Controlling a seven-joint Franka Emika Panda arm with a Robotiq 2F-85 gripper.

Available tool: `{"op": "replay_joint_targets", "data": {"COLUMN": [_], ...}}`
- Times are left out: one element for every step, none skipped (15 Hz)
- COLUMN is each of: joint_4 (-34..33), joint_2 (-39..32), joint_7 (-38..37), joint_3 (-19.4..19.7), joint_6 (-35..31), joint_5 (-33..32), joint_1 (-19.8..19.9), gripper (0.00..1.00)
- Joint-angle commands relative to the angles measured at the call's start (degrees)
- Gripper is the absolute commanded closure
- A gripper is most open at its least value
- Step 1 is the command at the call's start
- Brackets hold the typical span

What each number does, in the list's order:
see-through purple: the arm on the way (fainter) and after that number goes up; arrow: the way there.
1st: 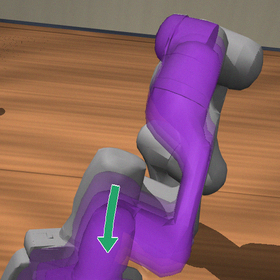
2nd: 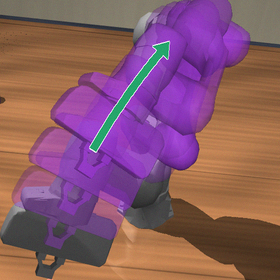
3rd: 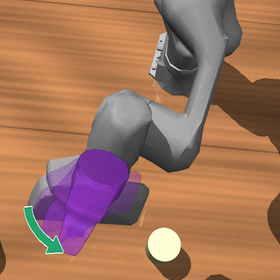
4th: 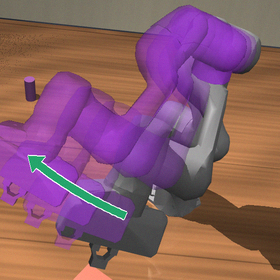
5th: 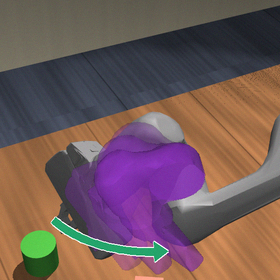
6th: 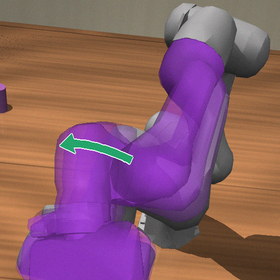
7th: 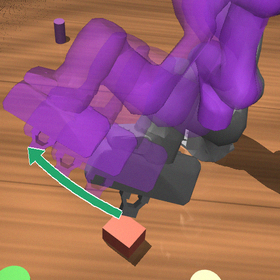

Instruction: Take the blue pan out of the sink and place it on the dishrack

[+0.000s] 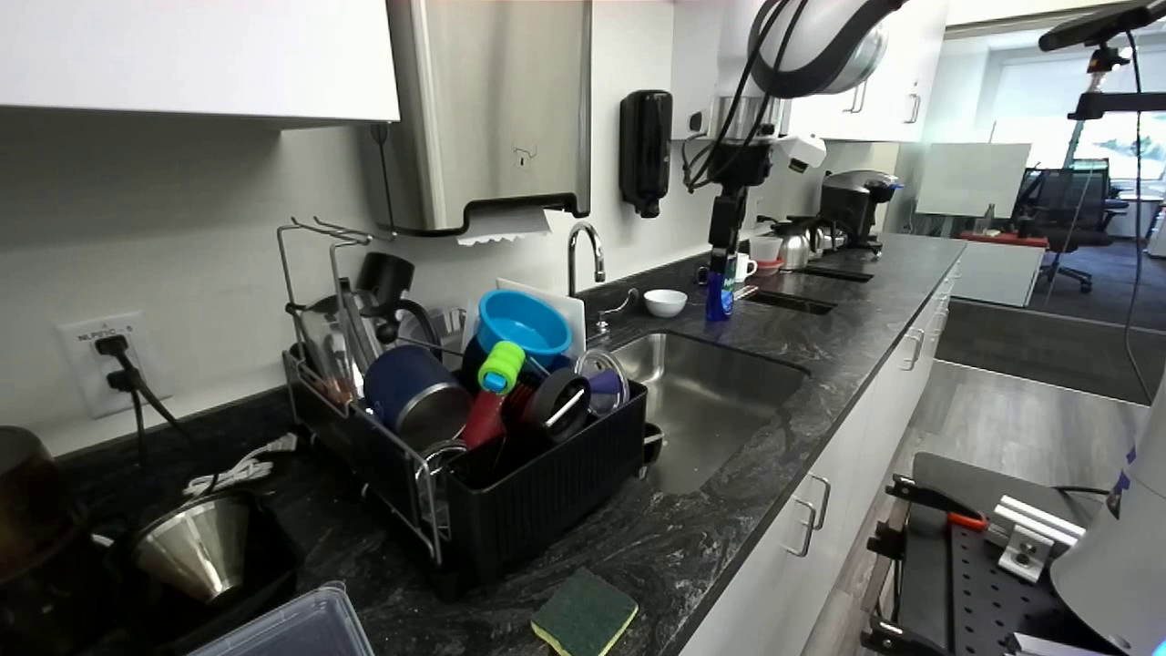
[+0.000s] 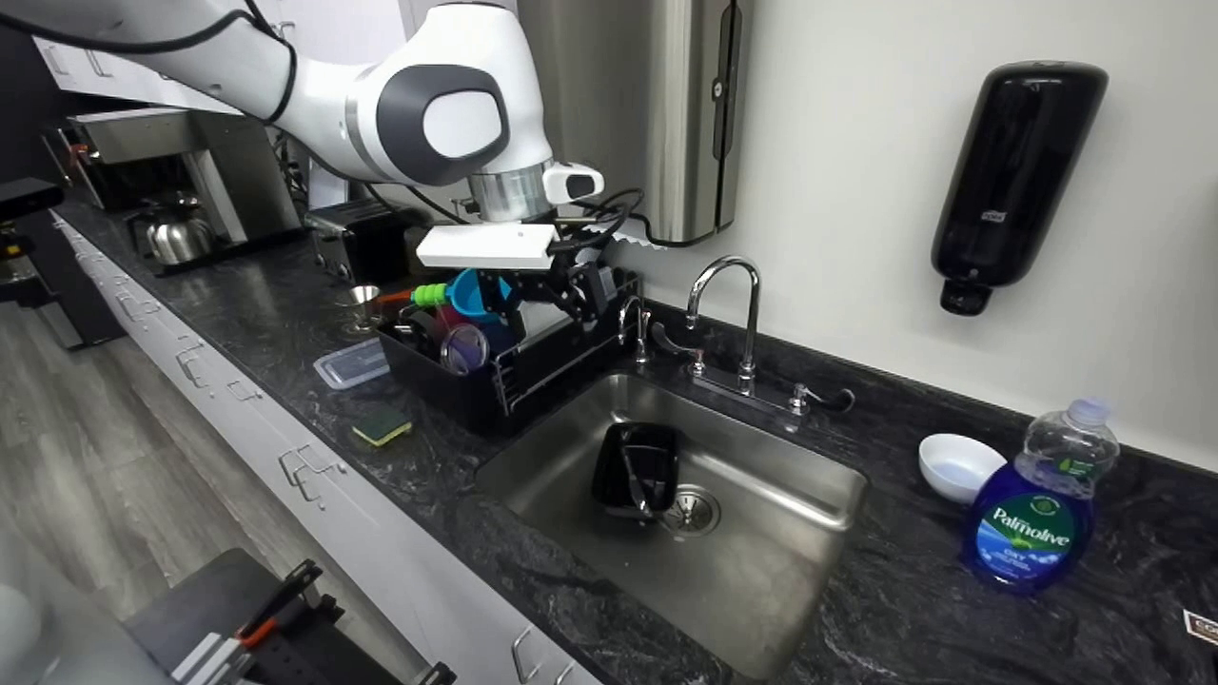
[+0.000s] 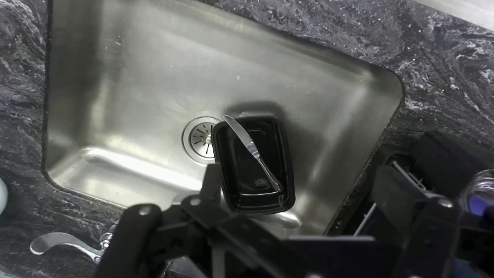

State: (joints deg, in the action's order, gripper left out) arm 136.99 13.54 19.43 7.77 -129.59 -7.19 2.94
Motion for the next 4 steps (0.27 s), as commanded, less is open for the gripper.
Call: {"op": "replay_joint_targets", "data": {"joint_4": [-0.01, 0.07, 0.18, 0.22], "joint_2": [0.39, 0.55, 0.6, 0.57], "joint_7": [0.05, 0.05, 0.05, 0.05], "joint_3": [-0.3, -0.29, -0.29, -0.29], "joint_6": [0.11, 0.12, 0.12, 0.12], "joint_5": [0.09, 0.09, 0.09, 0.09], "joint_1": [0.28, 0.28, 0.28, 0.28], "gripper": [0.0, 0.0, 0.0, 0.0]}}
